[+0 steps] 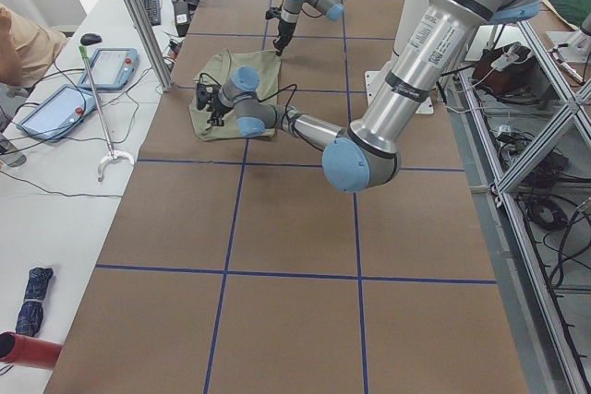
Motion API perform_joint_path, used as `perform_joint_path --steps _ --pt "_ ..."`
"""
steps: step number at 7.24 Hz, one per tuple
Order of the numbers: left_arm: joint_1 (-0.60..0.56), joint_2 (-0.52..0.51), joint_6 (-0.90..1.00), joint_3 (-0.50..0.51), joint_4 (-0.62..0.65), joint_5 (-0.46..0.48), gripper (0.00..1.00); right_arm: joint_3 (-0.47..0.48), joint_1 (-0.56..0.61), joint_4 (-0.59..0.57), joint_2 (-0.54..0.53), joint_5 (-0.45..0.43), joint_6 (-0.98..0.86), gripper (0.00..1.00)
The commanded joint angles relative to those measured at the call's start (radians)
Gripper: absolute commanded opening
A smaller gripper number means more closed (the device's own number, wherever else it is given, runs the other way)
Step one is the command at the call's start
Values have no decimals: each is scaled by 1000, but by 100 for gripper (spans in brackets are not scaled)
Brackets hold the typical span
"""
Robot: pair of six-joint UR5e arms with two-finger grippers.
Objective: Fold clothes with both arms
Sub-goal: 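Drag the shirt toward the robot with the right gripper while the left arm swings aside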
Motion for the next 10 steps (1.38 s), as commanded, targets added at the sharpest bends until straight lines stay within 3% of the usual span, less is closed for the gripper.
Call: perform_joint_path --steps 1,2,4,6,7,8,10 --pt "0 9 -3 -39 -9 -4 50 240 -58 -113 -106 4 13 0" --pt "3 46 -10 -94 -9 -54 50 334 -122 -184 -146 27 18 0" --pt "6 138 -15 -235 -3 -167 54 466 -211 -185 -272 207 76 0" --pt "6 173 -94 -298 3 -287 58 517 -386 -185 -291 230 207 0" --pt "11 204 -148 -358 5 -324 61 543 -443 -185 -309 230 211 13" --pt "24 219 -212 -398 5 -345 61 557 -497 -186 -332 217 232 99" --pt "72 251 -257 -398 7 -333 65 559 -536 -186 -355 201 280 100"
